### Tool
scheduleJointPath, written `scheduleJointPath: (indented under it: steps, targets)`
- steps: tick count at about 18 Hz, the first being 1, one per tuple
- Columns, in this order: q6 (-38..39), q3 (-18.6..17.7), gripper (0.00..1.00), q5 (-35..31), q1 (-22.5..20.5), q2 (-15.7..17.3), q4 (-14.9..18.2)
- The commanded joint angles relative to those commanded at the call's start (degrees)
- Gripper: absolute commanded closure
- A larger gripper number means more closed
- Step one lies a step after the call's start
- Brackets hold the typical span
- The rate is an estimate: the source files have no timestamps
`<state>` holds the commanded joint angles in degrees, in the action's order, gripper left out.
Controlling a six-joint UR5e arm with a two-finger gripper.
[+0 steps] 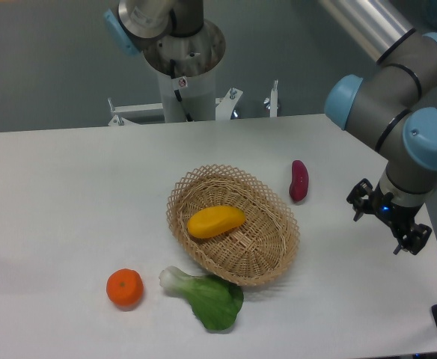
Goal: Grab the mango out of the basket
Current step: 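Start moving the gripper from beside the table toward the basket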
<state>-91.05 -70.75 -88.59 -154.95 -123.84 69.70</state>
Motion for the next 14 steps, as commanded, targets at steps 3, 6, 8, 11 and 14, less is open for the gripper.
scheduleJointPath:
  steps: [3,6,8,11,14]
  targets:
    - [0.0,-0.09,0.0,0.09,0.0,0.0,0.0]
    - [0.61,-0.35,0.0,0.26,0.09,0.09,0.0]
    - [0.96,-1.05,0.0,0.53,0.26,0.35,-0.09]
    - [7.26,-1.32,0.0,0.79,1.14,0.44,-0.26]
    - [12.39,-1.41,0.0,1.49,2.1,0.53,-0.35]
